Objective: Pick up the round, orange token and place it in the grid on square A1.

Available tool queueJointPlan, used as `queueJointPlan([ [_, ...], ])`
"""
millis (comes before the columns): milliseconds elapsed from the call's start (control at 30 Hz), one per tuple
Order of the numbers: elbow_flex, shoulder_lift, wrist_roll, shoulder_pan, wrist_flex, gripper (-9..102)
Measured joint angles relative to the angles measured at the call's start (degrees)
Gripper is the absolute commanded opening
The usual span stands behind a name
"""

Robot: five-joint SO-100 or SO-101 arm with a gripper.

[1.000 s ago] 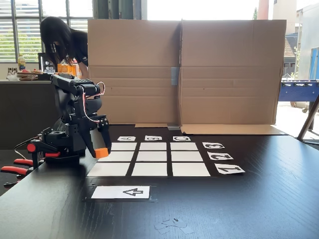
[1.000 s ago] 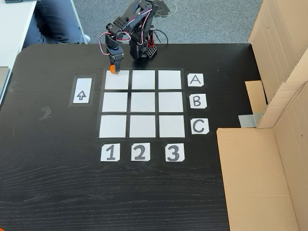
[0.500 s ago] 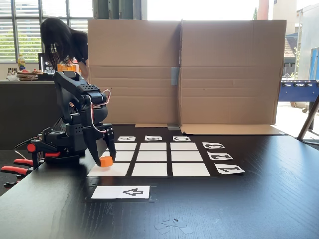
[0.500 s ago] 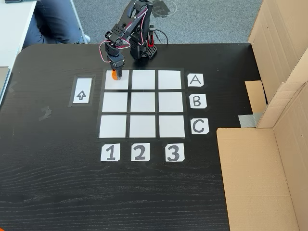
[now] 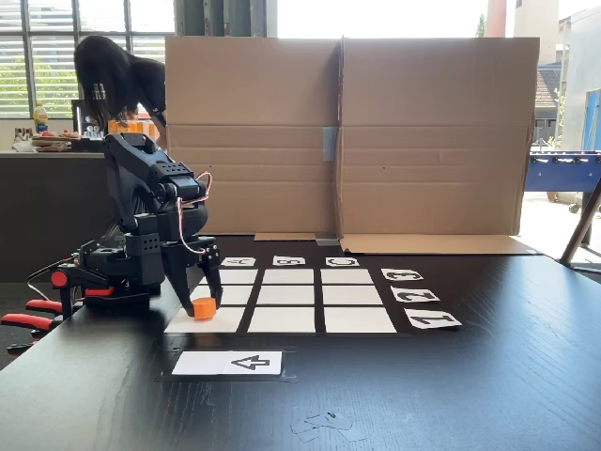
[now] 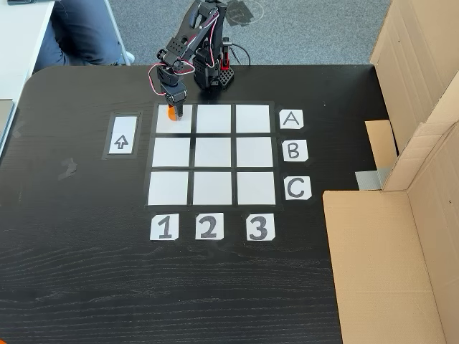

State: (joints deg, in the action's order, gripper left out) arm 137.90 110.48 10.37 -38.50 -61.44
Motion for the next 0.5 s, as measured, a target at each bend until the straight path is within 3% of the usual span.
queueJointPlan([
  [500, -0.09, -1.93, 0.53, -0.18, 0.7, 0],
])
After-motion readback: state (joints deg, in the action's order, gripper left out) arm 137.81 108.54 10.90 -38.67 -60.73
